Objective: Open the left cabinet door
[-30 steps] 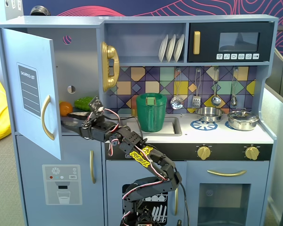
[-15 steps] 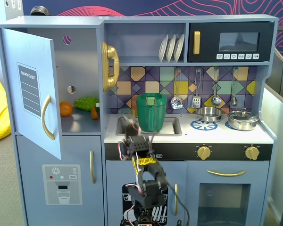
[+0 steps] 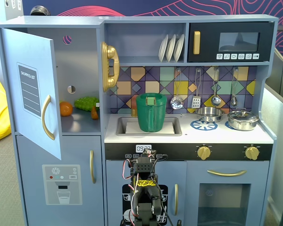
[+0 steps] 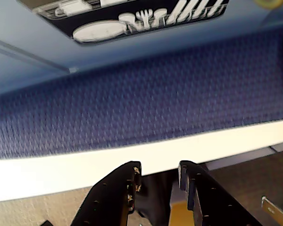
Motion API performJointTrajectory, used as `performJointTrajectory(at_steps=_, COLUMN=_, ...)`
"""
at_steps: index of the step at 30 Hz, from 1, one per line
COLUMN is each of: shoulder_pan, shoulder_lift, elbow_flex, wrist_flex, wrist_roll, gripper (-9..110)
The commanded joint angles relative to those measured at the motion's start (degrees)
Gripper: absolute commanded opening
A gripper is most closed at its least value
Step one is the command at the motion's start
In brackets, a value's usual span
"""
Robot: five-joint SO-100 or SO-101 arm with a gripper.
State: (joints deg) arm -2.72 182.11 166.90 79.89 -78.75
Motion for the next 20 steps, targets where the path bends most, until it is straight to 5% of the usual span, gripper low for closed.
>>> performJointTrajectory(at_steps=1, shoulder_pan=0.0, shoulder_lift=-0.1, elbow_flex=4.7, wrist_flex=4.1, wrist_roll=4.6, gripper=0)
performJointTrajectory(at_steps=6, shoulder_pan=1.7, shoulder_lift=-0.1, elbow_flex=4.7, wrist_flex=4.2, wrist_roll=6.9, gripper=0)
performJointTrajectory(at_steps=20, shoulder_pan=2.3, shoulder_lift=0.0, elbow_flex=4.7, wrist_flex=7.9, wrist_roll=-8.5, gripper=1)
